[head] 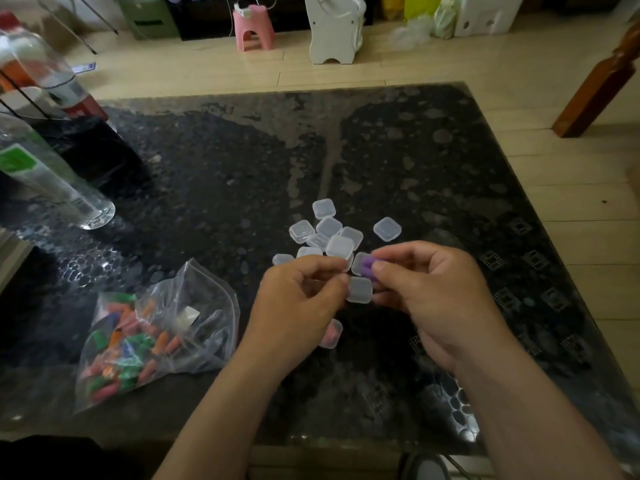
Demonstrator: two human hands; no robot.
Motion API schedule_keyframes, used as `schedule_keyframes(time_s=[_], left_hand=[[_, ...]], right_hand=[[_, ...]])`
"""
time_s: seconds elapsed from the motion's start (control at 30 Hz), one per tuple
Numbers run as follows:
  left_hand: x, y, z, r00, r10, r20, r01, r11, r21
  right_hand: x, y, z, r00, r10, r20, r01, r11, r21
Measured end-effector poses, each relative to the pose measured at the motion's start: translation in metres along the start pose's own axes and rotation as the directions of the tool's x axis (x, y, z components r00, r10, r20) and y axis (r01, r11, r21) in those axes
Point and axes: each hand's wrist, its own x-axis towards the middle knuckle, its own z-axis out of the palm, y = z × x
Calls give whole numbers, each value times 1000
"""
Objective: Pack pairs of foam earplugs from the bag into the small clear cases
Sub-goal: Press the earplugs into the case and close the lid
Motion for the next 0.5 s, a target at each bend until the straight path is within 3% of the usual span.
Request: schedule_keyframes(time_s=[0.07, 0.13, 0.2, 0.3, 0.5], left_hand=[[2, -6, 1, 995, 92, 23, -95, 941, 324], [3, -13, 4, 976, 183, 114, -216, 795, 567], [4, -18, 9, 943, 260, 207, -331, 685, 649], [5, -24, 18, 921, 290, 261, -385, 568, 728], [11, -28, 27, 918, 269, 291, -389, 467, 795]], right_hand=[[3, -2, -2, 993, 52, -101, -47, 997, 54], [6, -4, -2, 983, 113, -144, -95, 987, 126], [8, -4, 0, 980, 145, -137, -118, 975, 189], [8, -5, 2, 976, 163, -142, -126, 962, 240], [7, -12, -5, 968, 208, -138, -160, 942, 296]])
